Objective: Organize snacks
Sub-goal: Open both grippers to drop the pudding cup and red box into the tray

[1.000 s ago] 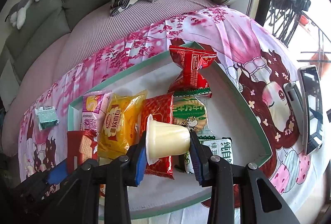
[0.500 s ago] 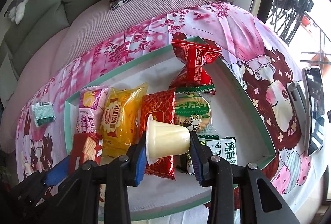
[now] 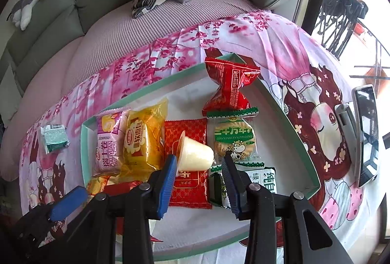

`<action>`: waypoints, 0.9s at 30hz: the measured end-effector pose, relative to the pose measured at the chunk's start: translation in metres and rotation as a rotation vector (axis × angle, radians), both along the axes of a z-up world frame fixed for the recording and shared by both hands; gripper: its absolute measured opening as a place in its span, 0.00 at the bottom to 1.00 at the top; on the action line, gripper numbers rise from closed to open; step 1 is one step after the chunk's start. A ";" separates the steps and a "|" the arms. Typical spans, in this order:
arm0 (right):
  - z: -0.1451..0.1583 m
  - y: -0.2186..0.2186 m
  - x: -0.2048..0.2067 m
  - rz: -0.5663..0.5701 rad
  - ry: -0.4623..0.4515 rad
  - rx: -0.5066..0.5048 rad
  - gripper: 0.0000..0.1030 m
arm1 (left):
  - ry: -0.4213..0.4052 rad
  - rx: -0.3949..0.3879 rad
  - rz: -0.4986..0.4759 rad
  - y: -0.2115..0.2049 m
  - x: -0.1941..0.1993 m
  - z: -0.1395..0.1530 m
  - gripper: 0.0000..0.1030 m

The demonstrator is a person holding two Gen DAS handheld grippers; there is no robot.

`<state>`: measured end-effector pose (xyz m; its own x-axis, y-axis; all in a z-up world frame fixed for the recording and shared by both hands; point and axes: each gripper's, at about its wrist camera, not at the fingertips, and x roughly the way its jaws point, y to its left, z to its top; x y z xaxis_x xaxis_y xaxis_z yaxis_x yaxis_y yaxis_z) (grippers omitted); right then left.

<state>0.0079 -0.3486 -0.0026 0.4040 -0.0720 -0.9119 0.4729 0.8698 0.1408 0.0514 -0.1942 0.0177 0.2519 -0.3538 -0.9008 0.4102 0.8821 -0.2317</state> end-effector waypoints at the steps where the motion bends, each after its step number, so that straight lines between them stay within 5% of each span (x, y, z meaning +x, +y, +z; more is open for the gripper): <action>1: 0.001 0.001 0.000 0.000 0.000 -0.004 0.41 | -0.002 -0.005 0.008 0.002 0.001 0.002 0.50; 9: 0.004 0.007 0.002 0.015 0.001 -0.024 0.41 | -0.021 -0.015 0.109 0.028 0.017 0.011 0.58; 18: 0.007 0.035 0.013 0.084 -0.004 -0.061 0.57 | -0.053 0.032 0.289 0.075 0.038 0.007 0.81; 27: 0.005 0.060 0.022 0.154 -0.011 -0.081 0.73 | -0.111 0.114 0.374 0.105 0.046 -0.004 0.88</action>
<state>0.0303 -0.2883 0.0022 0.4255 -0.0813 -0.9013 0.3321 0.9405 0.0719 0.0970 -0.0895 0.0136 0.4419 -0.1187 -0.8892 0.0735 0.9927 -0.0960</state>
